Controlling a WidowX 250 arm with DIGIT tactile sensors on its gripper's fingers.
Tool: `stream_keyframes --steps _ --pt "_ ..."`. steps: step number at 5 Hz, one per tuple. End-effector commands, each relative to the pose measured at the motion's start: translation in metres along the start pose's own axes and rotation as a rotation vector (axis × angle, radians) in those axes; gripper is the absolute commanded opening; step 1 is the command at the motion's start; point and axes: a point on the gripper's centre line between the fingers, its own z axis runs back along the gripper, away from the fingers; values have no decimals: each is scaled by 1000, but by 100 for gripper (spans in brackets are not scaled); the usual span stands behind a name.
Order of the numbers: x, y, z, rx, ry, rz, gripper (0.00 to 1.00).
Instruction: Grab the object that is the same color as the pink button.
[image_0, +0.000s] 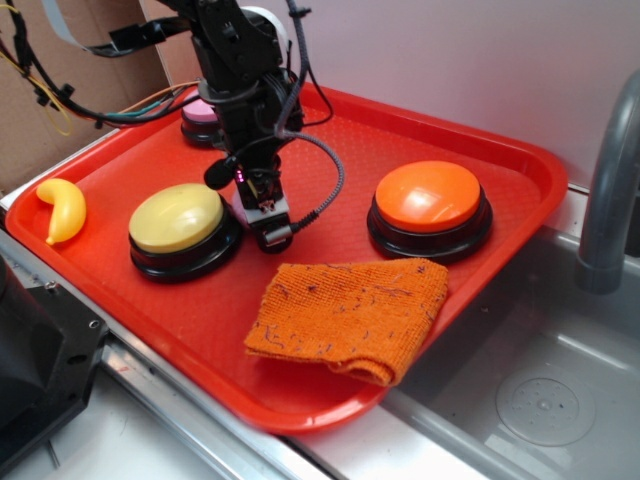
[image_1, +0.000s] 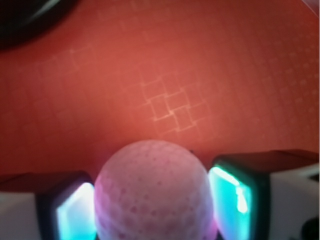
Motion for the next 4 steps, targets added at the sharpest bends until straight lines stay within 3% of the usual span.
stream_keyframes --steps 1,2,4 --pt "8 13 45 -3 24 145 0" --pt "14 22 80 -59 8 246 0" --pt "19 37 142 -19 -75 381 0"
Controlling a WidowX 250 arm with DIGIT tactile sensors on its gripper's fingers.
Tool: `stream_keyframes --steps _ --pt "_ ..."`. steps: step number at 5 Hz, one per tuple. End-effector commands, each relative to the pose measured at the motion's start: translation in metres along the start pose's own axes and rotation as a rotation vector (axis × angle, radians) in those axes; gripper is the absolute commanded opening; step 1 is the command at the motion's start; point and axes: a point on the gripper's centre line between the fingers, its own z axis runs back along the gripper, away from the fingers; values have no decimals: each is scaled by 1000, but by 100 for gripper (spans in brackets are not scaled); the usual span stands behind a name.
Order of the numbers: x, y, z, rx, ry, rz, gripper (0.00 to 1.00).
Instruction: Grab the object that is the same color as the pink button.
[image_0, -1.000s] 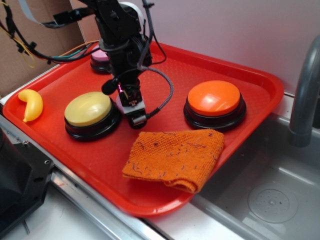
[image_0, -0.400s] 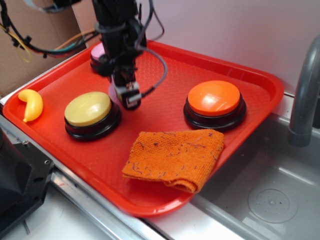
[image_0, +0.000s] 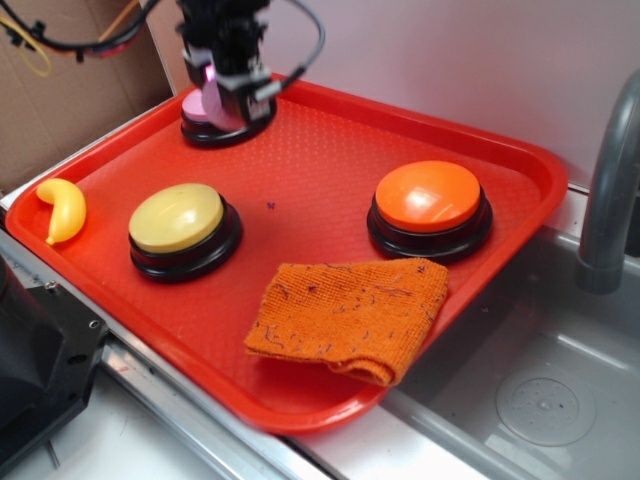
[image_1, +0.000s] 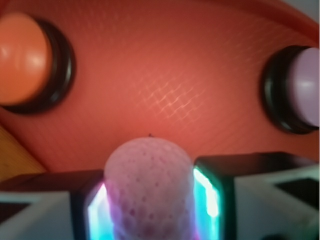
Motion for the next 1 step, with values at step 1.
stream_keyframes --steps 1 --pt "7 11 61 38 -156 137 0"
